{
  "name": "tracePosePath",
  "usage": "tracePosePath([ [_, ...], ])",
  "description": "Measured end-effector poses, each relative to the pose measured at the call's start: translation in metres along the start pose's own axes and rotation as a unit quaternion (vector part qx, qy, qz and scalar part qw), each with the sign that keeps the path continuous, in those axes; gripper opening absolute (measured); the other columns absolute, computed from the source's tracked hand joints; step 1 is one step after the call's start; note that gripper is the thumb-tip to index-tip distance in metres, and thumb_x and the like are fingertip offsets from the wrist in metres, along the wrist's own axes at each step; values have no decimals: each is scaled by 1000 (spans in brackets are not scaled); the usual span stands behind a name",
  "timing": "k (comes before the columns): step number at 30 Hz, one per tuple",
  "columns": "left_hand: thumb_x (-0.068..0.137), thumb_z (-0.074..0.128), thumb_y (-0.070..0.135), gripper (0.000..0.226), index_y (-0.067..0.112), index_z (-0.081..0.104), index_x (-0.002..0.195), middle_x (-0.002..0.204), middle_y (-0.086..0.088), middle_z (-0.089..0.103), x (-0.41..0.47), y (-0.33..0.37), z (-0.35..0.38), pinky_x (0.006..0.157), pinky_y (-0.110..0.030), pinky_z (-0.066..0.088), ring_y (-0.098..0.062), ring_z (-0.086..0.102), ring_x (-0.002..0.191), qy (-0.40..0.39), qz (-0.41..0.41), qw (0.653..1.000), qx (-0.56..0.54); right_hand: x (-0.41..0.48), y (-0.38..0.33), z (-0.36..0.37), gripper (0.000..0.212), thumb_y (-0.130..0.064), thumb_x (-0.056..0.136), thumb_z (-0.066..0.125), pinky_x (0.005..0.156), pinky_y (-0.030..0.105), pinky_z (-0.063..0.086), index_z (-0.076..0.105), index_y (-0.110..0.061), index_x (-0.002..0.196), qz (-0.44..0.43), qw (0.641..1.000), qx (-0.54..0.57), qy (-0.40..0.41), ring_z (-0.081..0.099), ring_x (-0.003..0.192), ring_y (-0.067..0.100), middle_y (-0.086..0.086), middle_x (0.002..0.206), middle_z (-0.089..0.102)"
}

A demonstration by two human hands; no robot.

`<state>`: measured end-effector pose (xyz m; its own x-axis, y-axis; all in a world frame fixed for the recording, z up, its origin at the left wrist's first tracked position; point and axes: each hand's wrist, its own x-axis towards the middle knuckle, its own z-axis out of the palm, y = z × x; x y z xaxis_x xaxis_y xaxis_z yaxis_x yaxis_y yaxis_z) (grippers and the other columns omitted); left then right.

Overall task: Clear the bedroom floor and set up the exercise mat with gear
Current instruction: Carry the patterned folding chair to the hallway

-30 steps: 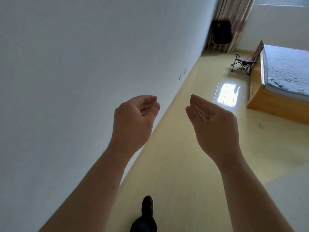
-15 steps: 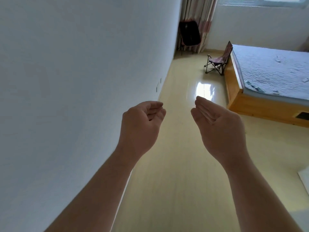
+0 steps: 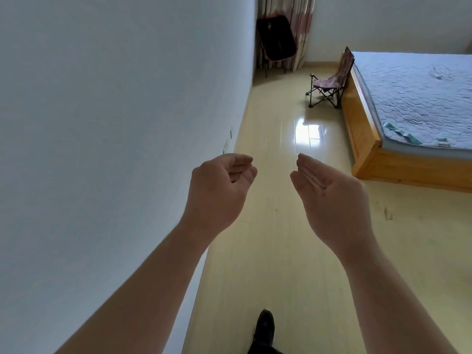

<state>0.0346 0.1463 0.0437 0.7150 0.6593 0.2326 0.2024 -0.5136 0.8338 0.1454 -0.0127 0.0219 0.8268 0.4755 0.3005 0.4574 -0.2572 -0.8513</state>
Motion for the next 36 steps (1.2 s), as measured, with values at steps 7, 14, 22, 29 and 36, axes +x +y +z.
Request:
tracePosePath([
  [7,93,74,28,24,23,75,117,102,18,75,167,-1,47,88,-8,52,11,69,92,2,-13,1000,1,177,30,15,40,-28,95,71,100,10,46,65,-24,135,8,1000,-5,-4,66,116,1,-11,126,70],
  [14,93,75,27,24,22,75,116,101,19,75,330,-39,101,89,-9,52,11,69,92,-6,-15,1000,-15,338,86,61,41,-31,97,69,103,18,50,64,-23,137,1,999,-37,-12,66,117,3,-11,127,69],
  [22,92,76,28,24,22,76,116,101,18,76,563,-74,164,88,-9,52,11,69,92,-47,-5,998,-42,548,136,98,41,-29,97,69,104,30,53,64,-22,137,10,996,-92,13,68,116,7,-9,126,70],
  [29,92,76,27,24,23,76,115,101,17,76,741,-77,236,91,-14,55,9,70,92,-85,13,995,-48,712,194,112,40,-28,97,68,102,31,54,64,-21,137,42,992,-111,34,68,116,9,-9,127,70],
  [36,92,76,26,23,22,76,114,101,18,76,919,-104,339,90,-12,53,10,69,92,-105,28,994,-15,893,293,132,41,-25,98,68,102,34,55,63,-16,137,44,993,-102,34,68,116,13,-1,128,70],
])
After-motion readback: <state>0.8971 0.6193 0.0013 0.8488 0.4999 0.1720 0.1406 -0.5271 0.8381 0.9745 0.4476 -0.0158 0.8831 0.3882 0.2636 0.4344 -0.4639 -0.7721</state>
